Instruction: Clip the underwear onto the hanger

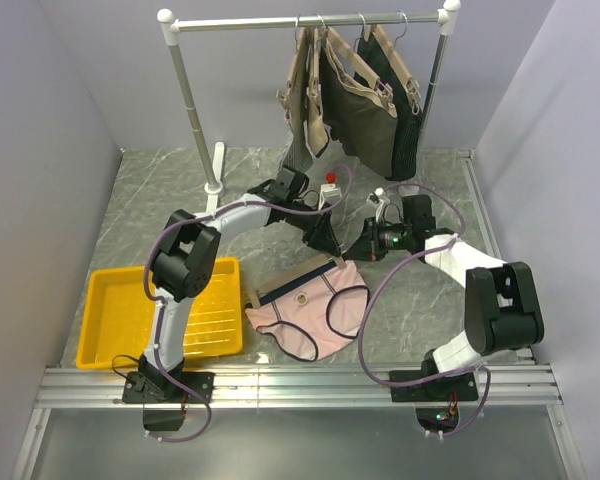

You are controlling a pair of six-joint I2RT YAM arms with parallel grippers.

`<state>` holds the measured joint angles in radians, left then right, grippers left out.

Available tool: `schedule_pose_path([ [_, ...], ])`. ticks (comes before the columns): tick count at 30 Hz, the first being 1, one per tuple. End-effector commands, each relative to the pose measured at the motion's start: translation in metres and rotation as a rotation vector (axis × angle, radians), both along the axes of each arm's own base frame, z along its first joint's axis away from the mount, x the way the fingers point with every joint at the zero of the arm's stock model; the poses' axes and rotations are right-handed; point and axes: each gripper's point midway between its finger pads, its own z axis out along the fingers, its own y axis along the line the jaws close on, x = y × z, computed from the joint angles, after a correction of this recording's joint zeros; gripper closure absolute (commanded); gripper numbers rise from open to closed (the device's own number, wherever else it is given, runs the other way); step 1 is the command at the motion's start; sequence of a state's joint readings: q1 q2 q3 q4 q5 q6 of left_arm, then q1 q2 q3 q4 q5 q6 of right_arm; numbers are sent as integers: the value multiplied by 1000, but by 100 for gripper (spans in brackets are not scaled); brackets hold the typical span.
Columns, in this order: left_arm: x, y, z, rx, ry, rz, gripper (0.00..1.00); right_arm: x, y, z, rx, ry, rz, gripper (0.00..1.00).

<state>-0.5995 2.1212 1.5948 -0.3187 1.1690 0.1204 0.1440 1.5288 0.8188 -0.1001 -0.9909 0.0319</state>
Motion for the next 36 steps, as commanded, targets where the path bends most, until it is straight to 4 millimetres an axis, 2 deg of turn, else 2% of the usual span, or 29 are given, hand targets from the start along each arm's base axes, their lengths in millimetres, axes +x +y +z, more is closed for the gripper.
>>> schedule_pose_path([
  [1, -1, -7, 19, -28, -46, -20, 68, 17, -6, 31, 9, -135, -15, 100],
  [9, 2, -6, 17, -14, -58, -5, 48, 12, -8, 36, 13, -138, -15, 100],
  [10, 4, -6, 17, -11, -65, 2, 43, 10, -8, 35, 12, -129, -15, 100],
  [12, 10, -6, 23, -21, -87, 17, 36, 9, -11, 32, -1, -144, -12, 100],
  [14, 18, -5, 31, -28, -106, 44, 32, 7, -15, 29, -10, -138, -22, 100],
  [15, 24, -3, 35, -39, -126, 60, 24, 6, -17, 27, -14, -136, -25, 100],
  [22, 41, 14, 64, -50, -217, 184, 22, 7, -38, 13, -64, -80, -118, 100],
  [28, 46, 43, 87, -36, -265, 292, 22, 5, -54, 2, -105, -32, -194, 100],
  [36, 49, 80, 87, 23, -233, 383, 22, 1, -57, -8, -100, 86, -262, 100],
])
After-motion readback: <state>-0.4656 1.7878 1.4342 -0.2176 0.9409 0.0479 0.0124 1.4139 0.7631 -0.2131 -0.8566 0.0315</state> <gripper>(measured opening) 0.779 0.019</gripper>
